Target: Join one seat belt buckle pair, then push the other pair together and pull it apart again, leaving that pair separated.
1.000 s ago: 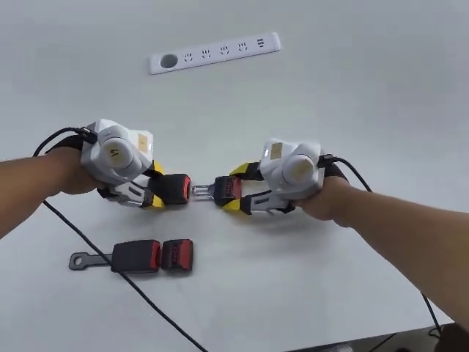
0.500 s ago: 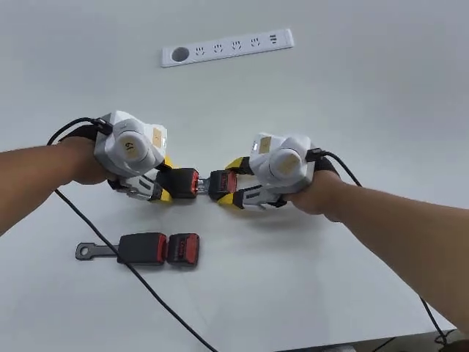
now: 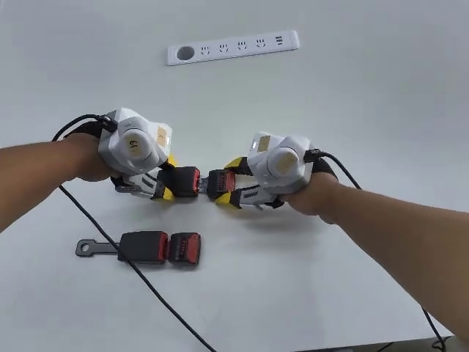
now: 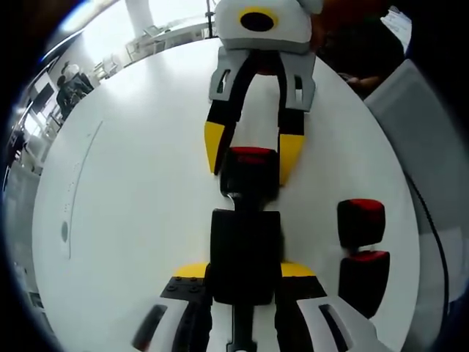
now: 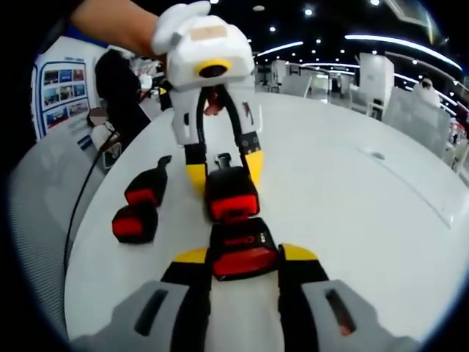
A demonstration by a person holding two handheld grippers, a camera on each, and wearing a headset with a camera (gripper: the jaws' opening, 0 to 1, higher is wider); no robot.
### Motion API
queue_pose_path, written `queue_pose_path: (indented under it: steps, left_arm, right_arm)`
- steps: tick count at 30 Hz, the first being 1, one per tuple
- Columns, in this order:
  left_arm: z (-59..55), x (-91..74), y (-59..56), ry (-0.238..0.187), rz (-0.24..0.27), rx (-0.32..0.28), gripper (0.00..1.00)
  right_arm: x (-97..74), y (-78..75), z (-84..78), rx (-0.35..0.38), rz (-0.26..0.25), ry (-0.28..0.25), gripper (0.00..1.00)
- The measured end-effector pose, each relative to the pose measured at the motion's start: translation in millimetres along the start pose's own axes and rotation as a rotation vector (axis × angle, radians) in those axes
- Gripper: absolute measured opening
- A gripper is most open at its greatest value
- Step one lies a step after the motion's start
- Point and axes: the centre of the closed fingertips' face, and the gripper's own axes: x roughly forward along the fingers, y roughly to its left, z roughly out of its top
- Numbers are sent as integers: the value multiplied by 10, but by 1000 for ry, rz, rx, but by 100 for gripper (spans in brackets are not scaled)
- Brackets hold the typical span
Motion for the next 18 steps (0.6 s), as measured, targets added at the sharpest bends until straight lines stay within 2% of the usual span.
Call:
queue_pose_path:
  steps: [3, 10, 18]
  left_arm:
    - [-1, 0, 0, 7, -1, -1, 33]
    - [-7, -4, 2, -4, -3, -6, 33]
    - [-6, -1, -1, 13, -4, 4, 33]
  right_arm:
    - [28, -8, 23, -5, -2, 11, 34]
    - [42, -22, 30, 4, -6, 30, 34]
    - [41, -25, 24, -11, -6, 56, 34]
